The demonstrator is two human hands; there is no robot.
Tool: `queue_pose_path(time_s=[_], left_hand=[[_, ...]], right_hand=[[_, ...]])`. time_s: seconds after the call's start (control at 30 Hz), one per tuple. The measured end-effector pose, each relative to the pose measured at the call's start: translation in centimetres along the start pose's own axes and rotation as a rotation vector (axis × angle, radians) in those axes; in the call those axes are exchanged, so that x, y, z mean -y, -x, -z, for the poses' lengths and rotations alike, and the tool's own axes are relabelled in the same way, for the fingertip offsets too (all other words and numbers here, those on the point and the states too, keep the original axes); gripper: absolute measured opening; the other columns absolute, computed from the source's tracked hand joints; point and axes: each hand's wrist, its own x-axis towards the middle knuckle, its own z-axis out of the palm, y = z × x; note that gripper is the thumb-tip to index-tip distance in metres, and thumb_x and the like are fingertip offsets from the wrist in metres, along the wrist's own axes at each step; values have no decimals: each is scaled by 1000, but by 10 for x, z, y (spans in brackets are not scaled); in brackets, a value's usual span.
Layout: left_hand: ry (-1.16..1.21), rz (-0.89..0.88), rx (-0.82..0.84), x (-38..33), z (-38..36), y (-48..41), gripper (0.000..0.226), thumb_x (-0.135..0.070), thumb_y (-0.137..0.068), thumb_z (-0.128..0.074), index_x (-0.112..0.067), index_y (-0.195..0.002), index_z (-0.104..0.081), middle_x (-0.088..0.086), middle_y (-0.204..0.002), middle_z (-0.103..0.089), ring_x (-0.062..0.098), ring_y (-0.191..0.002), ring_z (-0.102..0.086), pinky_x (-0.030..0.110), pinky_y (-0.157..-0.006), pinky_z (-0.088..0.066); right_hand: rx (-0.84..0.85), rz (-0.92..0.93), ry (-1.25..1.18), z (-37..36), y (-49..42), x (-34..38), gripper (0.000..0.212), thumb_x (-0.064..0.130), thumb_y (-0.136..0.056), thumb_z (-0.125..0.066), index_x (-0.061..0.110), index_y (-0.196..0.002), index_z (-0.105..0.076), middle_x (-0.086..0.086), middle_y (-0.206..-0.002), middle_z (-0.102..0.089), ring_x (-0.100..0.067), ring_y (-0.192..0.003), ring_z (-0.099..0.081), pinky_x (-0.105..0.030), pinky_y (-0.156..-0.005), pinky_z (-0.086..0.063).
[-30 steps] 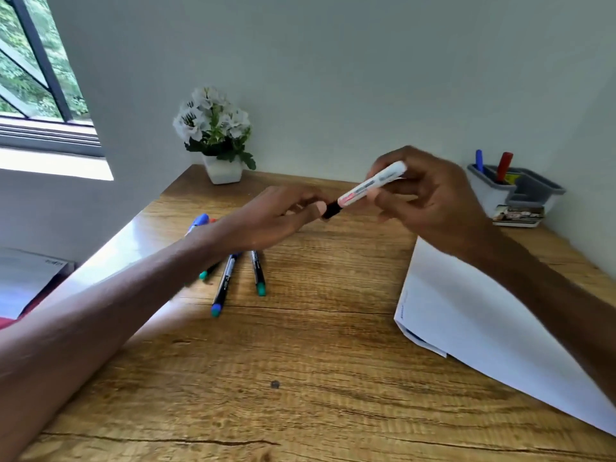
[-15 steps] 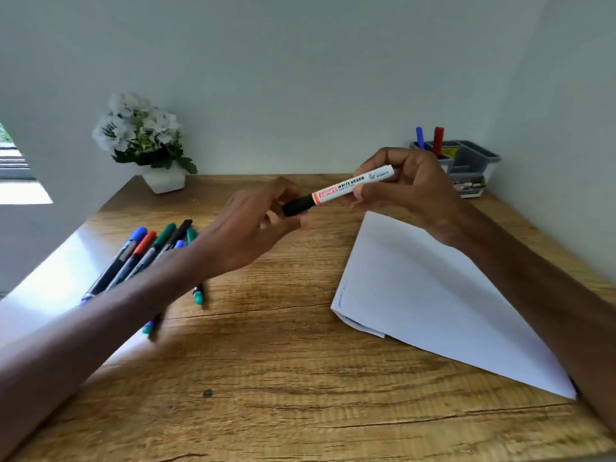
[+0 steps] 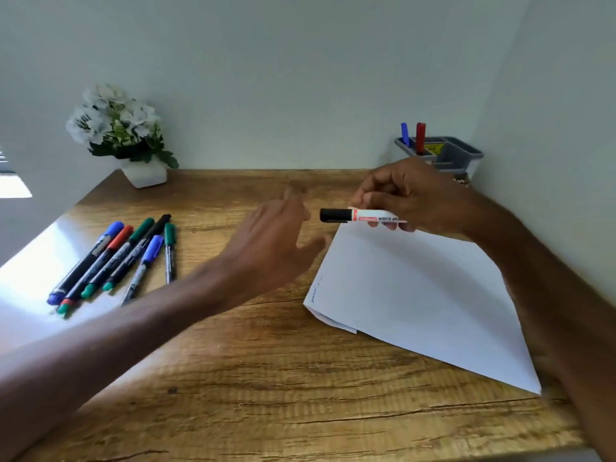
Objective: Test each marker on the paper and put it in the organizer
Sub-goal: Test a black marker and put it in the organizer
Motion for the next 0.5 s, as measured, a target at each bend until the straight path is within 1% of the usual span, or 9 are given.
queue_pose_path(time_s=[0.07, 0.13, 0.17, 0.23, 0.3, 0.33, 0.4, 0.5], left_hand=[[61, 39, 80, 0, -5, 7, 73, -56, -88, -67, -26, -146, -33, -11, -131, -59, 13, -120, -54, 31, -90, -45], [117, 80, 186, 0, -9, 10, 75, -62, -85, -68, -31, -145, -35, -19, -126, -52, 7, -120, -47, 28, -90, -44], [116, 74, 225, 1, -10, 10, 74, -63, -84, -68, -33, -144, -36, -22, -123, -48, 4, -118, -43, 27, -89, -42], [75, 21, 273, 3, -8, 11, 69, -64, -85, -67, -36, -142, -40, -23, -122, -42, 1, -117, -35, 26, -88, -35], [75, -9, 298, 7, -4, 10, 65, -64, -86, -66, -42, -142, -42, -22, -131, -44, 2, -123, -31, 27, -91, -32], [83, -18, 309, 10, -3, 9, 62, -65, -86, -65, -45, -141, -43, -22, -136, -44, 4, -128, -31, 27, -92, -31], [102, -40, 318, 14, -3, 9, 58, -66, -86, -65, -50, -138, -46, -23, -142, -44, 5, -134, -28, 28, -95, -31], [120, -64, 321, 16, -3, 10, 56, -66, -85, -65, -51, -137, -48, -23, -145, -44, 4, -135, -27, 28, -96, -30]], right_hand=[[-25, -117, -11, -1, 0, -4, 22, 16, -106, -53, 18, -103, -75, -3, -80, -74, -18, -64, -65, -23, -48, -44], [-17, -153, -30, -4, -1, -4, 27, 18, -109, -46, 16, -104, -73, -4, -72, -67, -15, -55, -56, -20, -42, -36], [-5, -158, -49, -7, -2, -4, 27, 22, -109, -46, 15, -104, -72, -6, -70, -65, -15, -53, -52, -20, -41, -33], [33, -154, -94, -11, -2, -4, 31, 38, -107, -49, 16, -103, -70, -6, -69, -60, -13, -54, -47, -20, -43, -31], [88, -125, -111, -12, 0, -3, 35, 50, -102, -53, 21, -108, -71, -2, -69, -55, -10, -56, -44, -19, -45, -31], [118, -100, -122, -12, 1, -2, 32, 50, -100, -56, 25, -113, -72, -1, -68, -54, -9, -57, -42, -19, -46, -31], [164, -58, -156, -13, 2, -1, 25, 43, -100, -60, 29, -115, -73, -2, -68, -54, -11, -58, -42, -20, -46, -32], [203, -39, -176, -15, 1, -3, 23, 37, -98, -63, 25, -115, -71, -2, -69, -63, -12, -57, -49, -23, -48, -39]])
